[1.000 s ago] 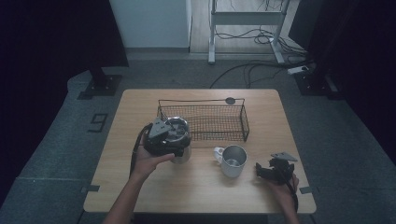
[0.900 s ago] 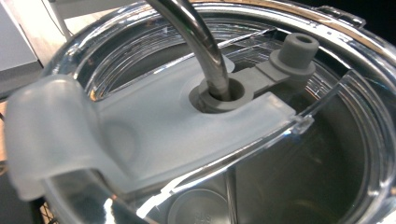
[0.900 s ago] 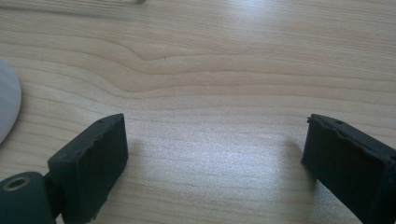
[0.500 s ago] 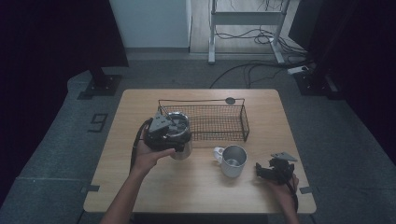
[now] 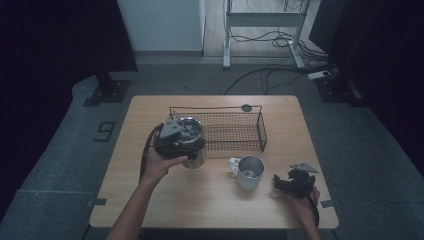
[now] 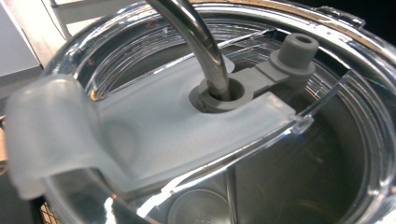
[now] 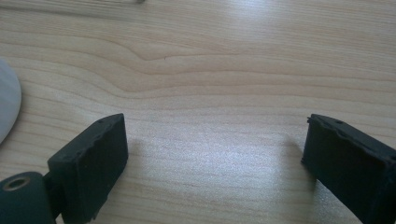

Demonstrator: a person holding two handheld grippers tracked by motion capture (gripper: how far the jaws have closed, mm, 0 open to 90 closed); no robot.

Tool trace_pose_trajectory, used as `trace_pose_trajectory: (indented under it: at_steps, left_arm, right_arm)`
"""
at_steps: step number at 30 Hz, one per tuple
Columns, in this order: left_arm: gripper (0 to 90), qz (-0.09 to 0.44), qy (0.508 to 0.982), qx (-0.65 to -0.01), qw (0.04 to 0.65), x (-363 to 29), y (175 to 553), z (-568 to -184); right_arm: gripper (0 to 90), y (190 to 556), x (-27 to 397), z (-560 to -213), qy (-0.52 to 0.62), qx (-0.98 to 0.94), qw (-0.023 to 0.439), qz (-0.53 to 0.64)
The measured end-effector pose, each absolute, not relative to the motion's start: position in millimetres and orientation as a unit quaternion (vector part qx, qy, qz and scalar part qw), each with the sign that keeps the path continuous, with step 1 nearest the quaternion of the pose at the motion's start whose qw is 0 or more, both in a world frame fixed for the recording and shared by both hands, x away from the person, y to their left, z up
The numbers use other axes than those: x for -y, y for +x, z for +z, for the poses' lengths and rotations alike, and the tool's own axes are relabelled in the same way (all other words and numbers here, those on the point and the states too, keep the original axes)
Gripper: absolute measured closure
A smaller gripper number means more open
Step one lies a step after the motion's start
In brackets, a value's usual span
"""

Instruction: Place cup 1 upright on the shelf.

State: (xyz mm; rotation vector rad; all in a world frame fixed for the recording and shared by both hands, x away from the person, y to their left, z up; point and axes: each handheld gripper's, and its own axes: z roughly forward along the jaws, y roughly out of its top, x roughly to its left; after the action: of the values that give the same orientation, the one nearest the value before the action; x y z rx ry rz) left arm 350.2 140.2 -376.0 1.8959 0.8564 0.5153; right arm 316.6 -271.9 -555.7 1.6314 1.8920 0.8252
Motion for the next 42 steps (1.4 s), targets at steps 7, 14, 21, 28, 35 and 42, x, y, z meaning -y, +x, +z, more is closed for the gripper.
trace_pose_trajectory:
  at_steps: [7, 14, 21, 28, 35, 42]
  left_arm:
    - [4.1, 0.215, 0.775, -0.351, 0.479, -139, 354, -371]
    - [4.1, 0.215, 0.776, -0.352, 0.477, -138, 359, -369]
    - [4.2, 0.216, 0.774, -0.356, 0.477, -138, 364, -367]
    - [4.1, 0.216, 0.773, -0.358, 0.477, -137, 371, -367]
    - [4.2, 0.211, 0.772, -0.368, 0.473, -137, 378, -369]
    - [4.2, 0.209, 0.771, -0.373, 0.472, -138, 383, -368]
  right_arm:
    - [6.4, 317, 272, -556, 0.600, -0.696, 0.253, 0.304]
    - [6.4, 317, 272, -556, 0.600, -0.696, 0.252, 0.303]
    - [6.4, 317, 272, -556, 0.600, -0.696, 0.253, 0.304]
    - [6.4, 317, 272, -556, 0.600, -0.696, 0.252, 0.303]
    - [6.4, 317, 272, -556, 0.600, -0.696, 0.252, 0.303]
    - [6.4, 317, 272, -556, 0.600, -0.696, 0.253, 0.303]
